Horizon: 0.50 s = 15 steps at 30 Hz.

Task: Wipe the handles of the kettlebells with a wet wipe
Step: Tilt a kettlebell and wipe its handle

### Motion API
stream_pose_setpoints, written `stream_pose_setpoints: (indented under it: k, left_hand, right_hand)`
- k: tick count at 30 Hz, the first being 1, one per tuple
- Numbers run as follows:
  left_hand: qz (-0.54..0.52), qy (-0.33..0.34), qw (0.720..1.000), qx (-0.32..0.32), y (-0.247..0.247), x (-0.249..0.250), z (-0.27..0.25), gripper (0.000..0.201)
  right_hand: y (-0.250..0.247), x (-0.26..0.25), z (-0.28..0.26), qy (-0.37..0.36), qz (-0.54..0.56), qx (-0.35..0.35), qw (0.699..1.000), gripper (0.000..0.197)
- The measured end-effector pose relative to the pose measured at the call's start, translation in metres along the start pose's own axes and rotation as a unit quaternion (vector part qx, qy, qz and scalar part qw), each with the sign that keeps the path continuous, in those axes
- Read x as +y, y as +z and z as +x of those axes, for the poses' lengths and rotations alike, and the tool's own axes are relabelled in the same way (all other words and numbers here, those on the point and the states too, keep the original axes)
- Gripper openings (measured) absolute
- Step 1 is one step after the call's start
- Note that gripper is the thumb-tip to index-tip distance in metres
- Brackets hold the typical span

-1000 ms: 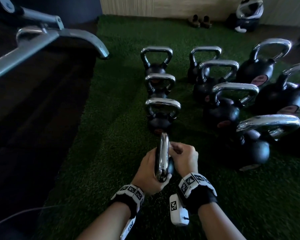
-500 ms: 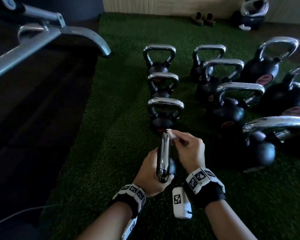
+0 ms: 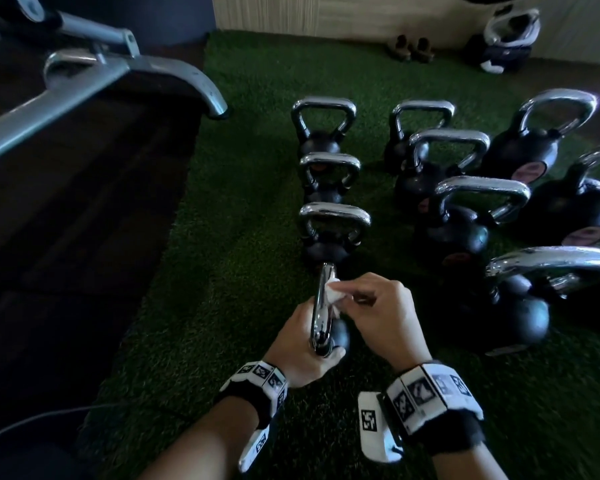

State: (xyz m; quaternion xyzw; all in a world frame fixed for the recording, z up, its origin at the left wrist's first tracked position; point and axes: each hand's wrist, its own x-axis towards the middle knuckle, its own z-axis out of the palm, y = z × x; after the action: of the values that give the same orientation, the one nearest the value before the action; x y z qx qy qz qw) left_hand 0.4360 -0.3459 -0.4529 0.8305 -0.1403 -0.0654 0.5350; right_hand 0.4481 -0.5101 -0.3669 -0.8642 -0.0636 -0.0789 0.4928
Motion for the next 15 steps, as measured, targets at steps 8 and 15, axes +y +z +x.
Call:
stream_pose_setpoints:
  k: [8,15]
  left_hand:
    - [-0.022,0.027,0.999,-0.019,-0.009,0.019,0.006,0.061]
    - [-0.05,-0.007,0.998,-0.042,-0.014,0.019,0.007,0.038]
  right_hand:
    - [0.006,-0.001,-0.023,0.104,0.106,-0.014,0.989,0.026]
    - [0.017,0.001,-0.035,0.108,0.172,0.01,0.979,0.022]
